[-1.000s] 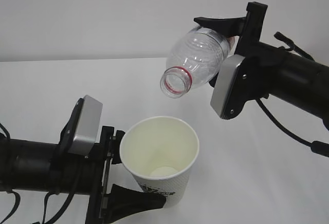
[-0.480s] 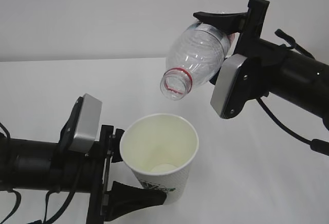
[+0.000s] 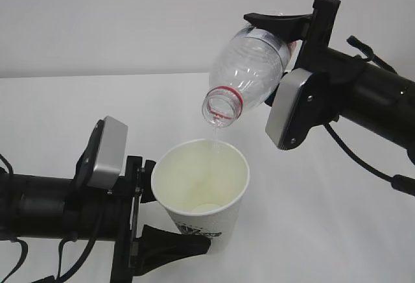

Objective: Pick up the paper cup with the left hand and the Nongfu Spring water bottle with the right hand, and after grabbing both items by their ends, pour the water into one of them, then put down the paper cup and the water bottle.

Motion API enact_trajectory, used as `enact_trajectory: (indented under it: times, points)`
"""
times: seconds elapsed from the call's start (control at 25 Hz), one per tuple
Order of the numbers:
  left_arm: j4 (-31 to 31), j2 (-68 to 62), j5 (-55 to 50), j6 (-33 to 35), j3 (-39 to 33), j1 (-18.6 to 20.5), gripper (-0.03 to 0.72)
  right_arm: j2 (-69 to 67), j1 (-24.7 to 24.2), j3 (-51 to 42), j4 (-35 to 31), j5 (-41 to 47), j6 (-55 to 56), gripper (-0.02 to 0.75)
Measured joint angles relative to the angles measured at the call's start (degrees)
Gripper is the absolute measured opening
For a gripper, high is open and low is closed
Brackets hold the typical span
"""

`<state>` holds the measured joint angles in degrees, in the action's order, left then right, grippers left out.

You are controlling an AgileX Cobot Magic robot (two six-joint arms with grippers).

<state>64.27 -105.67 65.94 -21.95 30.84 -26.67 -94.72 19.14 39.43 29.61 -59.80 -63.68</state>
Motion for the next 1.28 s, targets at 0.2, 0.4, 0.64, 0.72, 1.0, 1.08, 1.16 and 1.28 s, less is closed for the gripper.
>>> enact_trajectory:
  times: [0.2, 0.4, 0.64, 0.72, 1.0, 1.08, 1.16, 1.28]
  points:
    - [-0.6, 0.0, 0.0, 0.0, 0.0, 0.0, 0.555, 0.0, 0.0, 0.0, 0.0, -0.2, -0.6, 0.496]
    - [-0.9, 0.0, 0.0, 0.0, 0.0, 0.0, 0.555, 0.0, 0.0, 0.0, 0.0, -0.5, -1.1, 0.496]
    - [-0.8, 0.0, 0.0, 0.0, 0.0, 0.0, 0.555, 0.0, 0.0, 0.0, -0.1, -0.9, -1.1, 0.496]
    - [-0.6, 0.0, 0.0, 0.0, 0.0, 0.0, 0.555, 0.0, 0.0, 0.0, -0.1, -0.9, -1.2, 0.496]
    - [0.9, 0.0, 0.0, 0.0, 0.0, 0.0, 0.555, 0.0, 0.0, 0.0, -0.2, -1.2, -1.2, 0.496]
    - [0.9, 0.0, 0.0, 0.0, 0.0, 0.0, 0.555, 0.0, 0.0, 0.0, -0.2, -1.2, -1.2, 0.496]
    - [0.9, 0.0, 0.0, 0.0, 0.0, 0.0, 0.555, 0.0, 0.0, 0.0, -0.2, -1.2, -1.2, 0.496]
    - [0.9, 0.0, 0.0, 0.0, 0.0, 0.0, 0.555, 0.0, 0.0, 0.0, -0.2, -1.2, -1.2, 0.496]
